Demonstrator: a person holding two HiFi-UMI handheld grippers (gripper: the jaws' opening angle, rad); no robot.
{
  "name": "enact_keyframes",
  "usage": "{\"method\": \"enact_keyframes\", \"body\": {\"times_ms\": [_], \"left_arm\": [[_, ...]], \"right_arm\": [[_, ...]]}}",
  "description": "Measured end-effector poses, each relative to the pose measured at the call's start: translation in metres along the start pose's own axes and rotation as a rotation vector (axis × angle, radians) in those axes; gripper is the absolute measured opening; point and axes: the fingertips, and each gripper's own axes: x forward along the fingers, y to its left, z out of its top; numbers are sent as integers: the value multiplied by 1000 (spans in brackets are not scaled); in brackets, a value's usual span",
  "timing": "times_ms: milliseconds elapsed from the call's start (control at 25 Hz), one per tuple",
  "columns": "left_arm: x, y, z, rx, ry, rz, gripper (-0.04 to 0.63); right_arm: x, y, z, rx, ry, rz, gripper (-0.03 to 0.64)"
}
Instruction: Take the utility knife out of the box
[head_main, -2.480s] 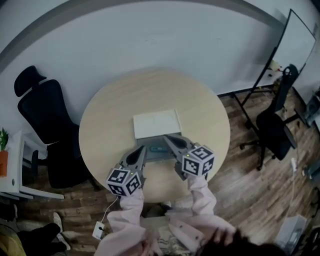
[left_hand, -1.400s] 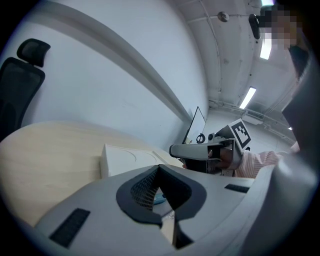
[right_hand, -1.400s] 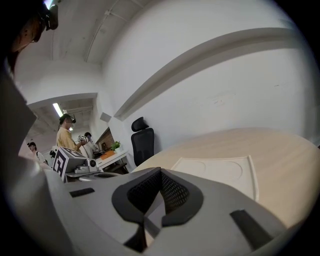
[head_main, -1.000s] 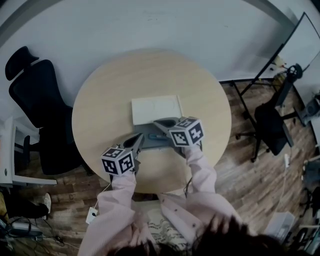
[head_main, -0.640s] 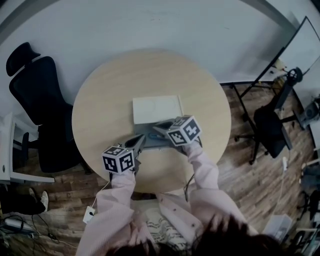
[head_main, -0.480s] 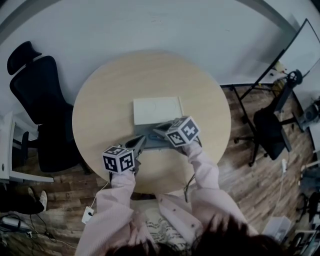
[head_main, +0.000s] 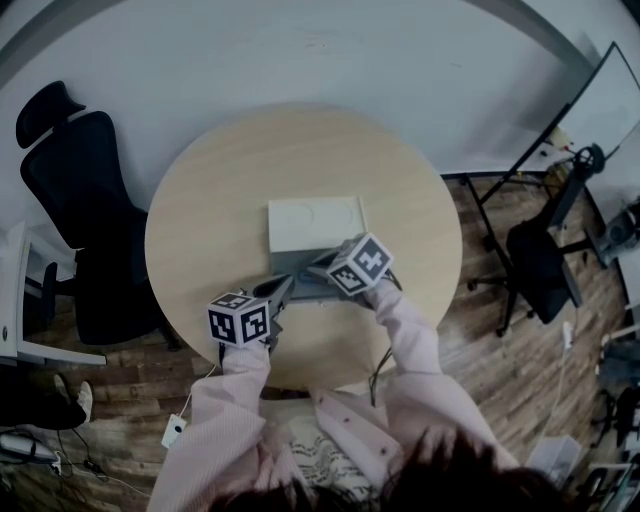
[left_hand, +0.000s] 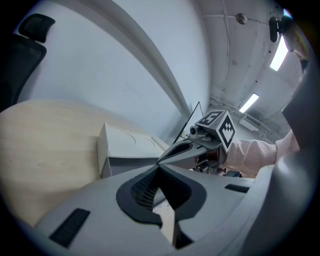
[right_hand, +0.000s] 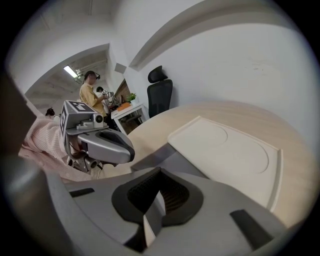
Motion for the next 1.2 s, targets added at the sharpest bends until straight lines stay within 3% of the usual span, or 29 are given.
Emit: {"method": "enact_keyframes", "body": {"times_ms": [720,1200], "left_arm": [[2,8,-10,-29,38,-6,9],[2,15,-13,-52,41,2,9]], "right_arm": [[26,-18,-22,-108,169,-60,6],[34,-28,-34,-153,234,-92,98]]}}
